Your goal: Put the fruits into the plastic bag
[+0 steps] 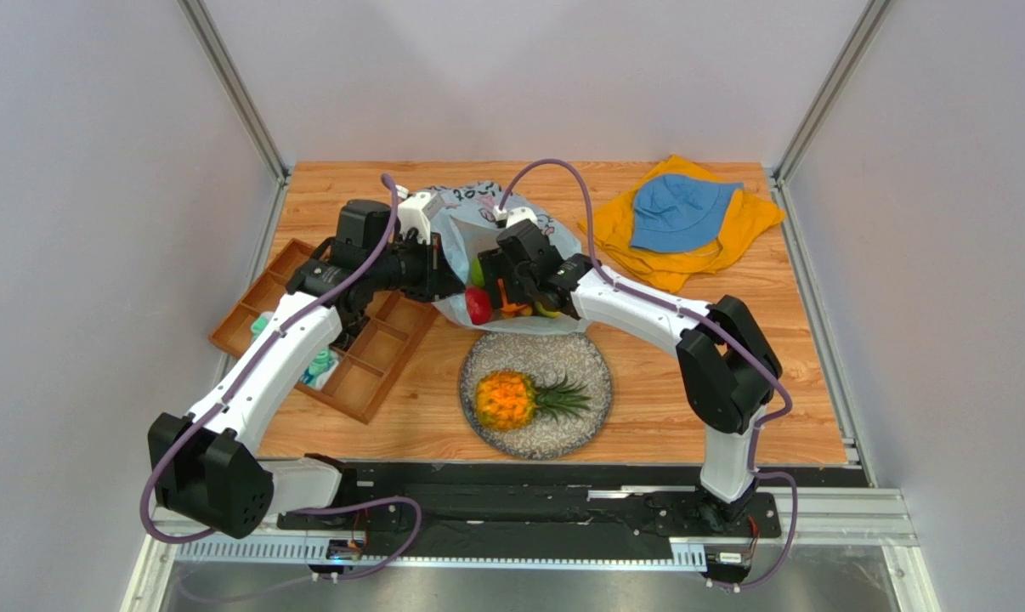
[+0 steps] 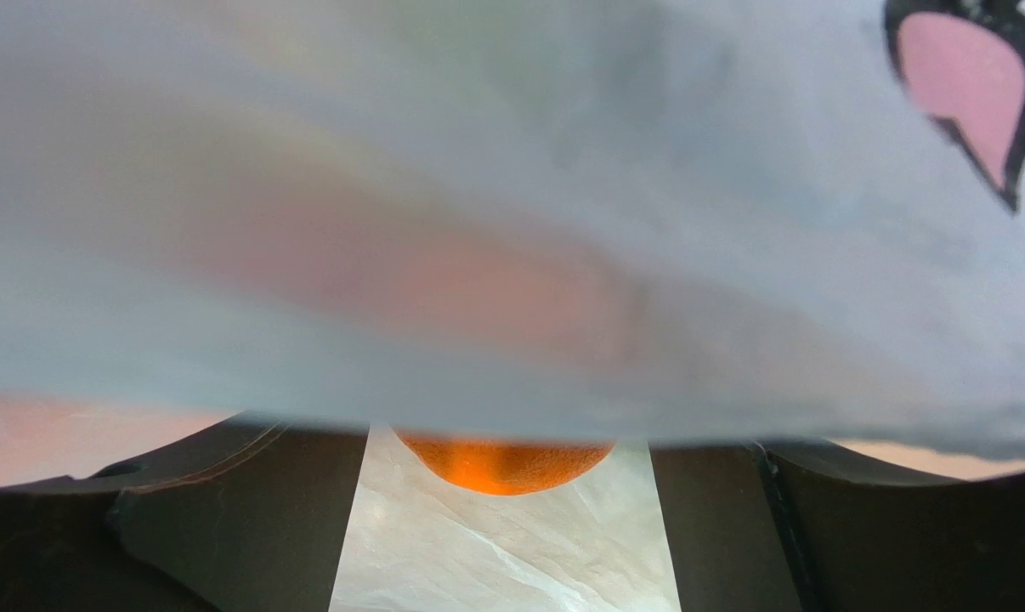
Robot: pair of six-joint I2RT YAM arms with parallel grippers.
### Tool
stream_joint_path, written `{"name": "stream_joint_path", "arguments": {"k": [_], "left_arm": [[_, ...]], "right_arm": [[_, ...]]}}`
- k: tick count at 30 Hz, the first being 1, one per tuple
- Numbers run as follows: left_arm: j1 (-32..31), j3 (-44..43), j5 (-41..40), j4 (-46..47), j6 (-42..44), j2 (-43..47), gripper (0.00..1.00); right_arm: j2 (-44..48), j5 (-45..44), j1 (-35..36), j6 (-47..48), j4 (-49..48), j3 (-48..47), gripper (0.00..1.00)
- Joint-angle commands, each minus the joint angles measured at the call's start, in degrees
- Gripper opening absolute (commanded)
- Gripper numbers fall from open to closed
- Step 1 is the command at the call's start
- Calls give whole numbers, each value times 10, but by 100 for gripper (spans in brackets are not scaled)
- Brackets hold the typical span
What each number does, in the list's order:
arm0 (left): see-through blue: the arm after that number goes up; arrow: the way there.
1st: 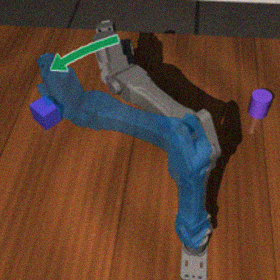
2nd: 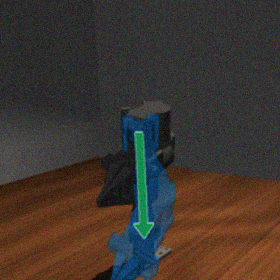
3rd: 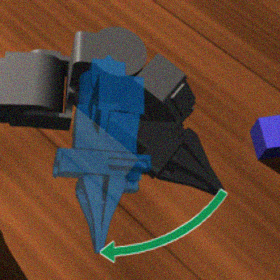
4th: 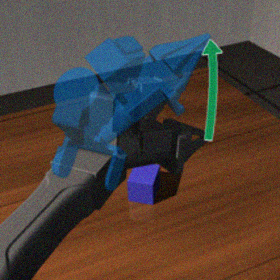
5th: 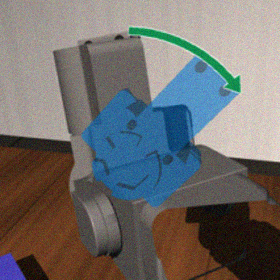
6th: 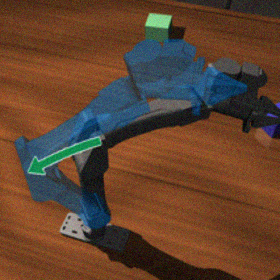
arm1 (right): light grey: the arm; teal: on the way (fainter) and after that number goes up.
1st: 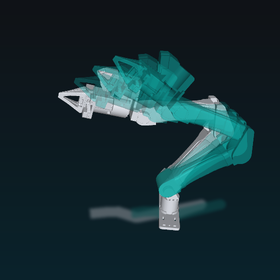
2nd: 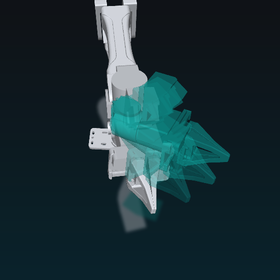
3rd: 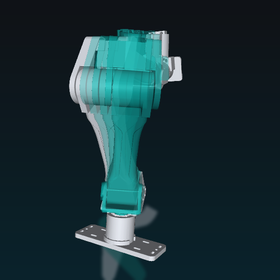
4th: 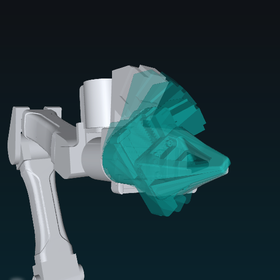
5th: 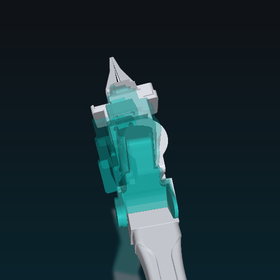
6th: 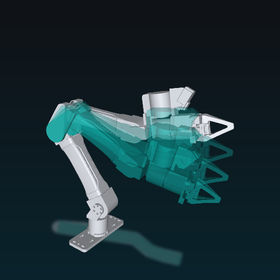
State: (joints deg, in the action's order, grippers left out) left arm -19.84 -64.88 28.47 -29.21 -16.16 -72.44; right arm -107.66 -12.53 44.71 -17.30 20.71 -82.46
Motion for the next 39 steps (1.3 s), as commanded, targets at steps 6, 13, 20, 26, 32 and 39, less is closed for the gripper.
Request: {"name": "stream_joint_path", "arguments": {"k": [6,13,20,26,32,39], "left_arm": [[2,-21,12,5,6,9,0],[2,-21,10,3,6,11,0],[2,-21,6,3,7,12,0],[2,-22,1,0,9,13,0],[2,-22,-8,-1,12,17,0],[2,-23,-9,-3,12,15,0]], "right_arm": [[0,12,-5,6,4,-32,100],[45,43,-4,17,-30,7,99],[153,94,-1,40,-77,88,93],[306,140,15,82,-31,175,90],[401,165,35,90,101,226,86],[424,141,64,1,193,286,86]]}}
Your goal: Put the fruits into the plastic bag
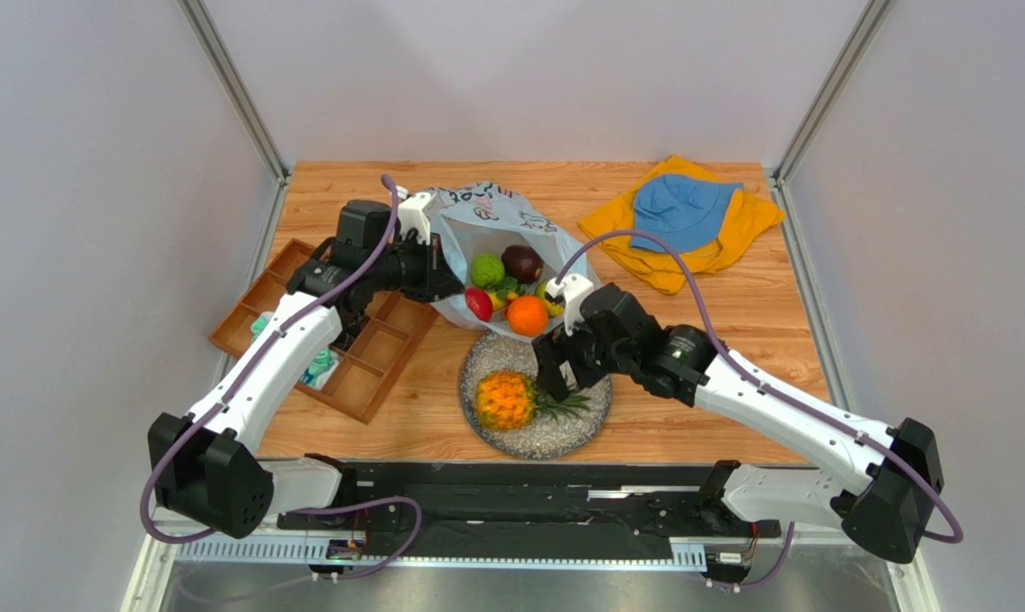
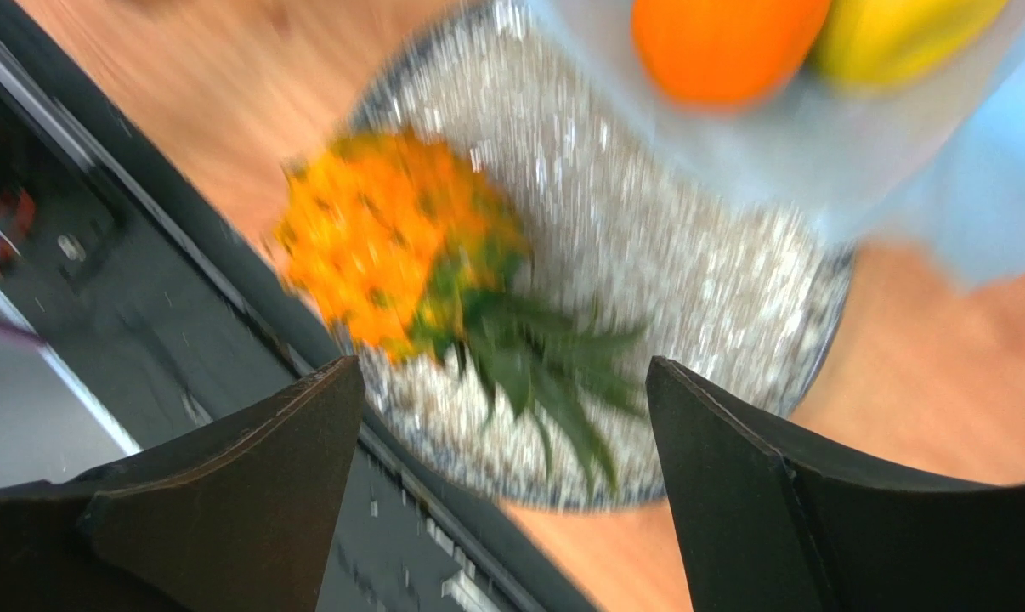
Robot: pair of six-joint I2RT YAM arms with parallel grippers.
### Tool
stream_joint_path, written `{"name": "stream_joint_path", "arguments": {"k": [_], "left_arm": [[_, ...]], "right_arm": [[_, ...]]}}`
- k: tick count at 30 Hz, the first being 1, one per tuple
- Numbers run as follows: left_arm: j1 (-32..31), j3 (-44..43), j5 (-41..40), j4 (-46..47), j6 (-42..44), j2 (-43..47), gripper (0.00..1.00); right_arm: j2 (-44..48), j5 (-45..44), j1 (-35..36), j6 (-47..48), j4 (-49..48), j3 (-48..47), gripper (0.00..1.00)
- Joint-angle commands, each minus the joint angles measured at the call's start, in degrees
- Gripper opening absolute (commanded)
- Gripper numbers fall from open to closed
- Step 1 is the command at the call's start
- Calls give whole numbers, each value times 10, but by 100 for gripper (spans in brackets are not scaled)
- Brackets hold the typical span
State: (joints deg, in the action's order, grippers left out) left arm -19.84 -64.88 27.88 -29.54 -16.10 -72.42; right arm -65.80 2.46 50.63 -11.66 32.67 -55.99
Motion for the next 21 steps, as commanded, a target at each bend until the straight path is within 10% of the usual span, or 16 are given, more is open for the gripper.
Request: {"name": "stream_joint_path", "arguments": {"k": [1,21], "left_arm": [[2,-23,-3,1,12,15,0],[2,-23,1,1,11,15,0]], "right_arm": [[4,-8,5,-80,76,33,86],[35,12,-46,-156,-4,147,75]]}}
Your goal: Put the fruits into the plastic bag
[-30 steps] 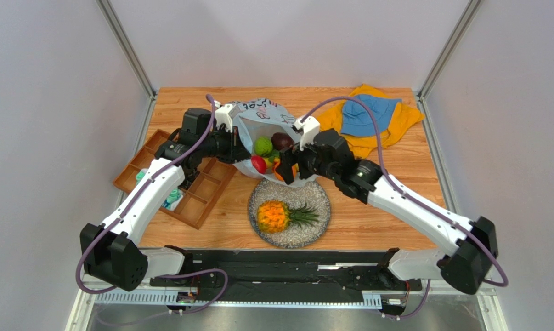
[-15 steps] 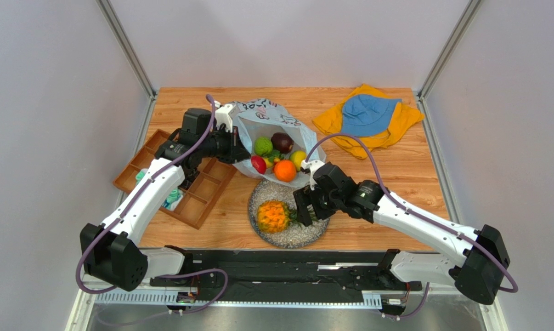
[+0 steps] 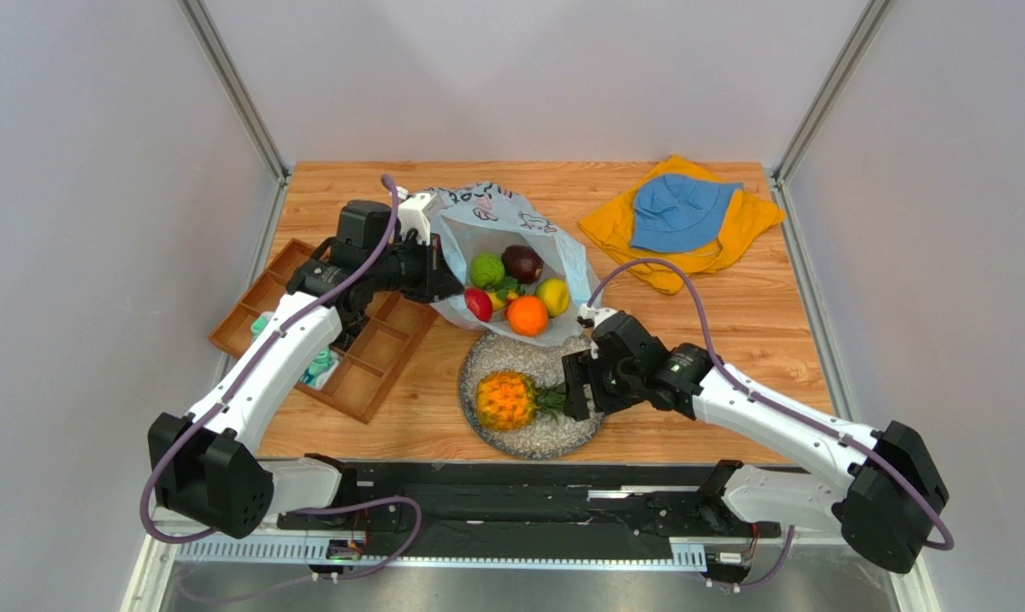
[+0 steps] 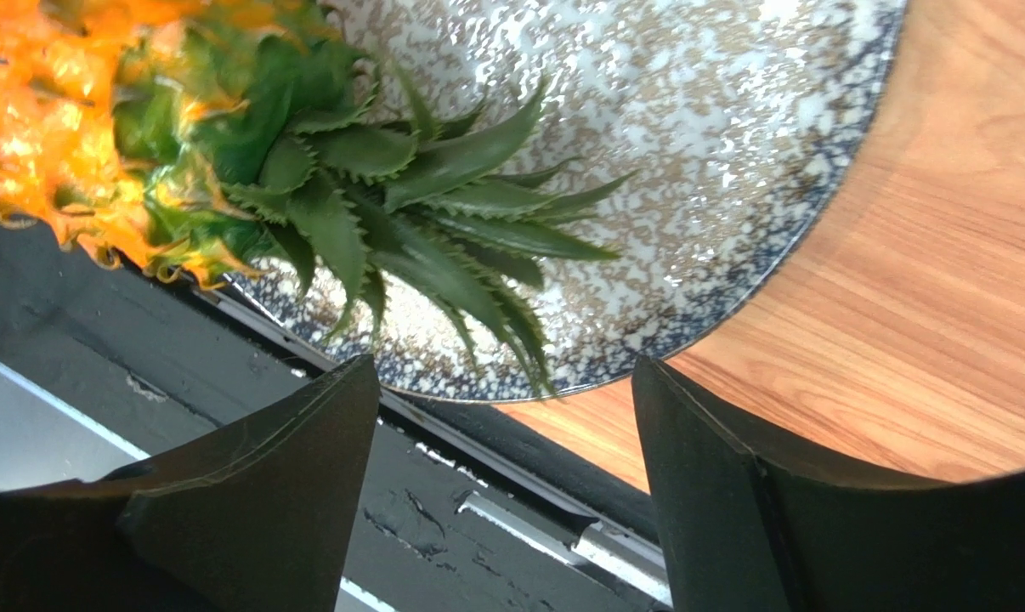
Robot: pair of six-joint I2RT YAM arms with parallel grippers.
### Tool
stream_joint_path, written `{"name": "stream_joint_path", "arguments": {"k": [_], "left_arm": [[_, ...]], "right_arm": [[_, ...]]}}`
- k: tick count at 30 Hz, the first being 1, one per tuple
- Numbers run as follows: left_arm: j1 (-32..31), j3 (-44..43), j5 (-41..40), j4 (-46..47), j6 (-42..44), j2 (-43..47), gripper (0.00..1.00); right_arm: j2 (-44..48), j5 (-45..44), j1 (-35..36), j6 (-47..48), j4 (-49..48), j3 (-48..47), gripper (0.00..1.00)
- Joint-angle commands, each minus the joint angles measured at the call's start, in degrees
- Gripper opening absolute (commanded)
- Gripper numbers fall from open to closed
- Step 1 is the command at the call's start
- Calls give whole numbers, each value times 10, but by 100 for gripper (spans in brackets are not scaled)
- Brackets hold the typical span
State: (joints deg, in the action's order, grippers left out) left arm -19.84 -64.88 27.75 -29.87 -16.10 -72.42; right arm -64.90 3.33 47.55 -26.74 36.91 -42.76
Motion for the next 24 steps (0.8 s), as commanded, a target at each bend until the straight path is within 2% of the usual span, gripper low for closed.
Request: {"name": "stream_joint_path", "arguments": {"k": [1,13,19,21,23,24], "left_arm": [[2,-23,2,3,12,14,0],[2,-23,0,2,12,11,0],[2,-23,0,3,12,11,0],[2,-23,0,3,12,11,0],[2,-23,0,3,12,11,0],[2,-24,1,3,12,11,0]], "right_arm": [[24,5,-17,-2,-58,16,74],[-11,44,-35,30,-138,30,48],[-17,47,-43,27,-127,31,20],[-10,43,-45,26,-121,29,8],[-4,40,-47,26,-110,24,0],[-1,39,-48,26,-103,18,0]]}}
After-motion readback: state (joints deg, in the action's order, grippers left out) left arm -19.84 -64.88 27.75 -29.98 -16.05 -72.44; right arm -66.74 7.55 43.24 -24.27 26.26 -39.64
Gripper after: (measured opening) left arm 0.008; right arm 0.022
